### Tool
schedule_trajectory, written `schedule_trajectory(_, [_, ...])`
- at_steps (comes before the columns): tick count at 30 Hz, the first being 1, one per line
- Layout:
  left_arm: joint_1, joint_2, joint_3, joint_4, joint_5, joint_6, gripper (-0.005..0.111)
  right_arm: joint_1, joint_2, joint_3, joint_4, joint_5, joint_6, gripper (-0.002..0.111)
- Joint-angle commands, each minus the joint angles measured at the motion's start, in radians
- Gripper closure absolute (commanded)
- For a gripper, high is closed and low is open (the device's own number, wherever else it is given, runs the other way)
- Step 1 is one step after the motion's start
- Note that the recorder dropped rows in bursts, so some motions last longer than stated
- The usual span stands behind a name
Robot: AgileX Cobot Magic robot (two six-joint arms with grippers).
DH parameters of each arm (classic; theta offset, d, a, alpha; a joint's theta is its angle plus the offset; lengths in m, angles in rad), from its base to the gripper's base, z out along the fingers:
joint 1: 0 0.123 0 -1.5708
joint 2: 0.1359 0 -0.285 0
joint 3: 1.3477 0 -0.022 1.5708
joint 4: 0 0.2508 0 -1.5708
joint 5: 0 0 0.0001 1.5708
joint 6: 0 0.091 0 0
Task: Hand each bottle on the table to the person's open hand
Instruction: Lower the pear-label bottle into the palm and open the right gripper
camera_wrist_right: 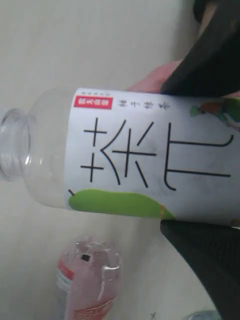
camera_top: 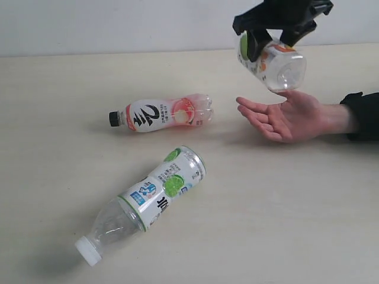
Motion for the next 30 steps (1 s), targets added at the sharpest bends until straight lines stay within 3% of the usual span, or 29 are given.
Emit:
schedule_trajectory(1, [0.002, -0.005, 0.003, 0.0, -0.006, -0.006, 0.106, -0.002, -0.124, 0.263, 0.0, -0.19, -0.014, 0.108])
schedule_trajectory(6, [0.002, -0.005, 0.003, 0.0, -0.006, -0.006, 0.106, -0.002, -0.185, 0.479, -0.002, -0.321, -0.036, 0.108])
schedule_trajectory(13, [0.002, -0.005, 0.003, 0.0, -0.006, -0.006, 0.106, -0.002, -0.189, 0.612, -0.08, -0.475, 0.072, 0.108])
schedule_trajectory(18, [0.002, -0.005, 0.003, 0.0, -0.006, -0.006, 0.106, -0.002, -0.189, 0.643, -0.086, -0.591, 0.129, 0.108])
schedule_trajectory(30, [0.002, -0.005, 0.003, 0.0, -0.006, -0.006, 0.106, -0.002, -0.189, 0.643, -0.086, -0.603, 0.15, 0.106])
